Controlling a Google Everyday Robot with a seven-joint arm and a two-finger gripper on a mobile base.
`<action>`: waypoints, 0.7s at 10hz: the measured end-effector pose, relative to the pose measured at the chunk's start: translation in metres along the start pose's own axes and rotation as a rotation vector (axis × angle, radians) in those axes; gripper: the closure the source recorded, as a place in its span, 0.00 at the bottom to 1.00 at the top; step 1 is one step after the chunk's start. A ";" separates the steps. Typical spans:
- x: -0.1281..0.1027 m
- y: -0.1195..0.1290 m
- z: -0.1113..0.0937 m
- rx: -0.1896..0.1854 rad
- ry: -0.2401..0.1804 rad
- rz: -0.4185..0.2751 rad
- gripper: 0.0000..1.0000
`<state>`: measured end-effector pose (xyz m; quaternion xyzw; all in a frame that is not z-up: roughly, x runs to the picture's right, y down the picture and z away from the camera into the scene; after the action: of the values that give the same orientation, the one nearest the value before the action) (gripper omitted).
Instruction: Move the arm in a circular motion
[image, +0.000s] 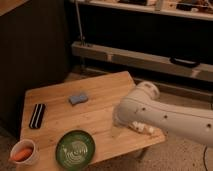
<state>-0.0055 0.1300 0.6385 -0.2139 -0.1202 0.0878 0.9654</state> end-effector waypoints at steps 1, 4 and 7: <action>-0.025 -0.001 0.000 0.004 -0.020 -0.045 0.20; -0.108 -0.010 0.000 0.015 -0.074 -0.193 0.20; -0.187 -0.042 0.004 0.013 -0.099 -0.336 0.20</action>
<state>-0.1805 0.0524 0.6244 -0.1798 -0.2008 -0.0636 0.9609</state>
